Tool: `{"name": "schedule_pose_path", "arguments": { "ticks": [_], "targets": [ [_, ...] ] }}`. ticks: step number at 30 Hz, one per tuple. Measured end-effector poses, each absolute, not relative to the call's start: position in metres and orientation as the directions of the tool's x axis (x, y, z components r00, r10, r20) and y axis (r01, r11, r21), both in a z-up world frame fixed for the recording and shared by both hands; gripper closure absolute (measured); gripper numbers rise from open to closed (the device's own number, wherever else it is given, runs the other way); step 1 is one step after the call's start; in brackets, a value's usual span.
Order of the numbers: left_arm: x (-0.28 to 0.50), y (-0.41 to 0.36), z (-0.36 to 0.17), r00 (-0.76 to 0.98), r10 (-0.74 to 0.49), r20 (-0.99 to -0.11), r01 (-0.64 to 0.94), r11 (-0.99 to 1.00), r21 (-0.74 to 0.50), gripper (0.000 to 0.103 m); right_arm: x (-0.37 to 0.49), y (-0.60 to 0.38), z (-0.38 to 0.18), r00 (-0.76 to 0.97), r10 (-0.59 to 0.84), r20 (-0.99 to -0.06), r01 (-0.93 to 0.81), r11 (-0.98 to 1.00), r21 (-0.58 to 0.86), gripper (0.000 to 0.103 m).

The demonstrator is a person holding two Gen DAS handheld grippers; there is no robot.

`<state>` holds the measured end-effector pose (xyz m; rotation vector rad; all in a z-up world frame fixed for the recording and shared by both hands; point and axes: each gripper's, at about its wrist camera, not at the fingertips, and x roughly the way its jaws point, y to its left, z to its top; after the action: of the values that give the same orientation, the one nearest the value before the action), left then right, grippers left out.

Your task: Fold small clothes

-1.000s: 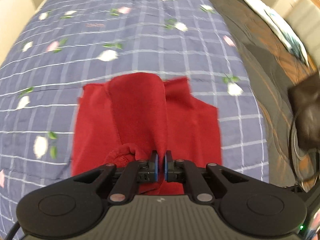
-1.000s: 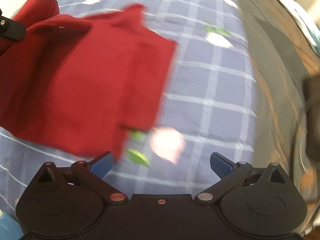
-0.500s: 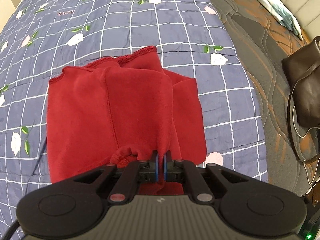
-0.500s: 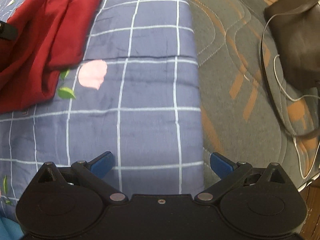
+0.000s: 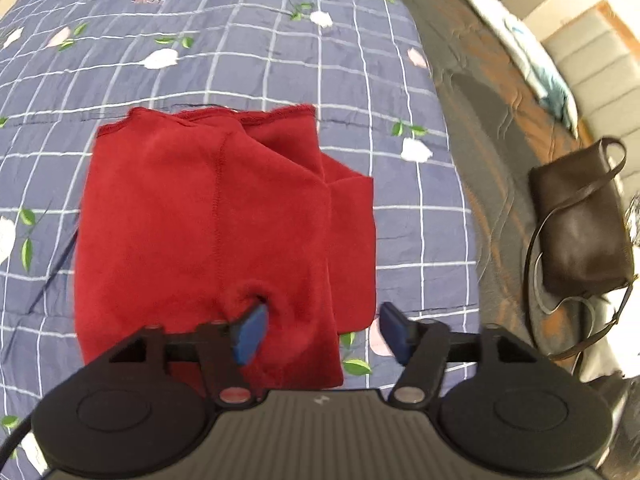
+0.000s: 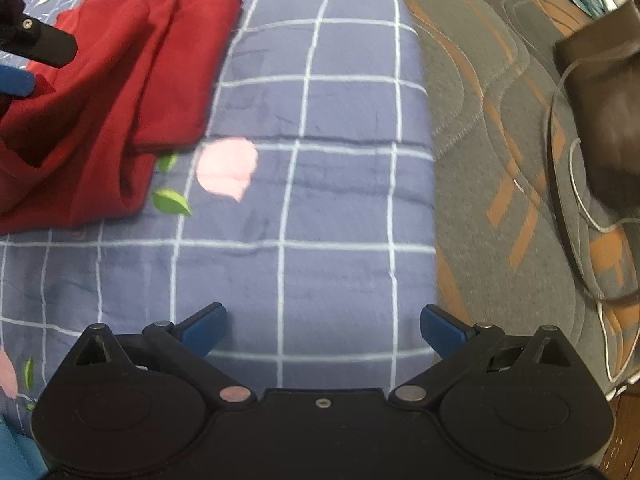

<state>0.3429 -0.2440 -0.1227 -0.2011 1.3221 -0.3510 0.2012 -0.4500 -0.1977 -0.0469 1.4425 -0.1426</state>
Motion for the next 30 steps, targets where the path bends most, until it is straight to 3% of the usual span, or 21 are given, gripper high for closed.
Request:
{"name": "schedule_pose_path", "arguments": {
  "ticks": [4, 9, 15, 20, 24, 29, 30],
  "targets": [
    [0.335, -0.210, -0.118, 0.257, -0.325, -0.910, 0.043, 0.945, -0.325, 0.019, 0.222, -0.450, -0.188, 0.178, -0.064, -0.982, 0.064, 0.997, -0.053, 0.001],
    [0.331, -0.154, -0.126, 0.281, -0.222, -0.934, -0.142, 0.953, -0.269, 0.012, 0.263, -0.446, -0.172, 0.311, 0.142, -0.940, 0.048, 0.985, 0.165, 0.001],
    [0.329, -0.097, -0.153, 0.246, -0.162, -0.956, -0.302, 0.924, -0.235, 0.011, 0.333, -0.408, -0.169, 0.358, 0.346, -0.868, -0.050, 0.935, 0.352, 0.004],
    [0.332, -0.079, -0.188, 0.180, -0.169, -0.969, -0.361, 0.905, -0.225, 0.011, 0.385, -0.382, -0.182, 0.356, 0.355, -0.865, -0.098, 0.934, 0.343, 0.015],
    [0.329, -0.085, -0.206, 0.117, -0.210, -0.971, -0.301, 0.924, -0.236, 0.011, 0.410, -0.380, -0.189, 0.366, 0.329, -0.870, -0.067, 0.942, 0.328, 0.029],
    [0.313, -0.097, -0.219, 0.056, -0.200, -0.978, -0.259, 0.943, -0.208, 0.011, 0.407, -0.372, -0.191, 0.342, 0.349, -0.872, -0.110, 0.937, 0.332, 0.034],
    [0.310, -0.097, -0.222, 0.043, -0.203, -0.978, -0.260, 0.943, -0.207, 0.011, 0.401, -0.367, -0.193, 0.321, 0.356, -0.877, -0.140, 0.934, 0.328, 0.040]
  ]
}}
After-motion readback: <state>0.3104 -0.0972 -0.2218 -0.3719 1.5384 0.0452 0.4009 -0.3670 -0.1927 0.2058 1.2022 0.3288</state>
